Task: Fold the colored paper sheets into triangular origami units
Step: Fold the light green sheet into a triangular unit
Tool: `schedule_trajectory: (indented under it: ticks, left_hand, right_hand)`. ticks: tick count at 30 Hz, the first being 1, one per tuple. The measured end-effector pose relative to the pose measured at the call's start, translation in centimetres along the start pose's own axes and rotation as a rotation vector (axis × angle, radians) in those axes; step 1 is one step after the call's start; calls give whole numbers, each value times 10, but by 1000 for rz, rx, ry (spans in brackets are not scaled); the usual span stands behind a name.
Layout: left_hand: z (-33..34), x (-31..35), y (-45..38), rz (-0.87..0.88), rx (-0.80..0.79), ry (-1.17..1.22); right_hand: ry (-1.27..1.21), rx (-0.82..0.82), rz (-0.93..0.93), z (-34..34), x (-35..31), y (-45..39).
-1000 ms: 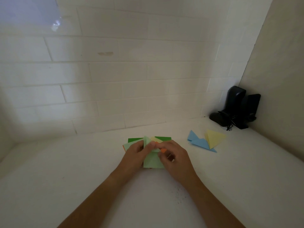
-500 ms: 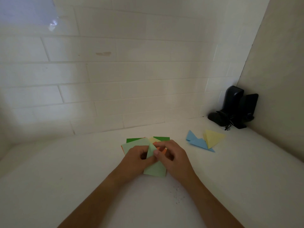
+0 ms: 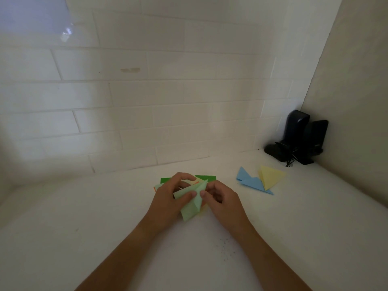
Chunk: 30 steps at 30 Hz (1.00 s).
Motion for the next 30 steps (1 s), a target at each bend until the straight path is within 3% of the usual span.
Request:
schedule_trajectory:
  ticks: [19, 30]
  left_hand:
    - [2, -1, 0, 113, -2, -99]
    - [3, 1, 0, 88, -26, -2]
  right_hand:
    - [-139, -29, 64, -2, -4, 0]
    - [-181, -41, 51, -3, -5, 0]
Point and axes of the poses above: each hand's wrist, its own y-axis away from the middle knuckle, its own z-axis out of the palm, x = y × z, the point moved 1 cm from there along -y, towards the middle knuckle, and after that the axes turned 5 degrees about z, right-handed, at the moved point
